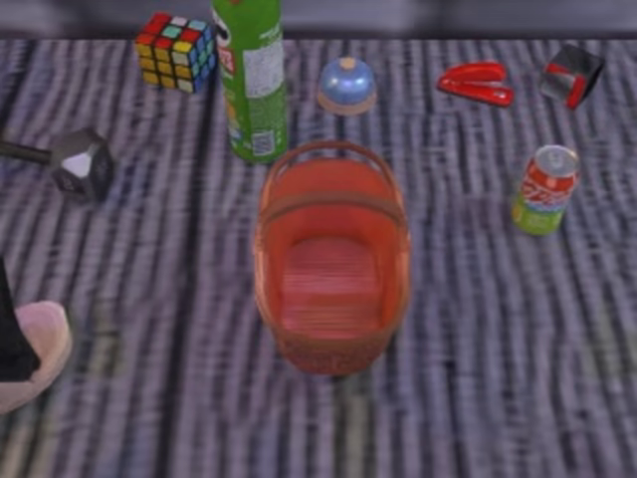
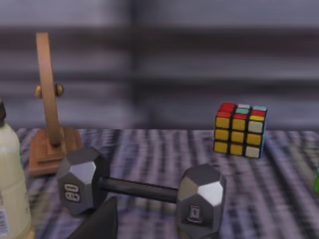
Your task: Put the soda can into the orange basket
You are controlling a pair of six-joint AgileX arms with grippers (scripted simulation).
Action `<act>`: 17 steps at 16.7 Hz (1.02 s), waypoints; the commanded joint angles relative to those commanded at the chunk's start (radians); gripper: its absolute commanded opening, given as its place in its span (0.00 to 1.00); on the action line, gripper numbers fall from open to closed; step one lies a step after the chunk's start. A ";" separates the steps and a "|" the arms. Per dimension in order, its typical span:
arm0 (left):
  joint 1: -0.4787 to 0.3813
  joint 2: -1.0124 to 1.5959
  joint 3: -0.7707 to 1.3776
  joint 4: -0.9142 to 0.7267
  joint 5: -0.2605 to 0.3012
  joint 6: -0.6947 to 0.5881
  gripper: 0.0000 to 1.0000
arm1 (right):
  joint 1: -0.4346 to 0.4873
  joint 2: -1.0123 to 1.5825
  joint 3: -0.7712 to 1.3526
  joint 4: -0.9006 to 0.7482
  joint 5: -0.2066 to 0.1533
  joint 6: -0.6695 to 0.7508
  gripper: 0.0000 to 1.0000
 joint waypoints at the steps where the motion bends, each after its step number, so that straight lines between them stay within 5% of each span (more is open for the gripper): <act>1: 0.000 0.000 0.000 0.000 0.000 0.000 1.00 | 0.000 0.000 0.000 0.000 0.000 0.000 1.00; 8: 0.000 0.000 0.000 0.000 0.000 0.000 1.00 | 0.030 0.216 0.208 -0.145 -0.008 -0.058 1.00; 17: 0.000 0.000 0.000 0.000 0.000 0.000 1.00 | 0.106 1.110 1.000 -0.681 -0.003 -0.262 1.00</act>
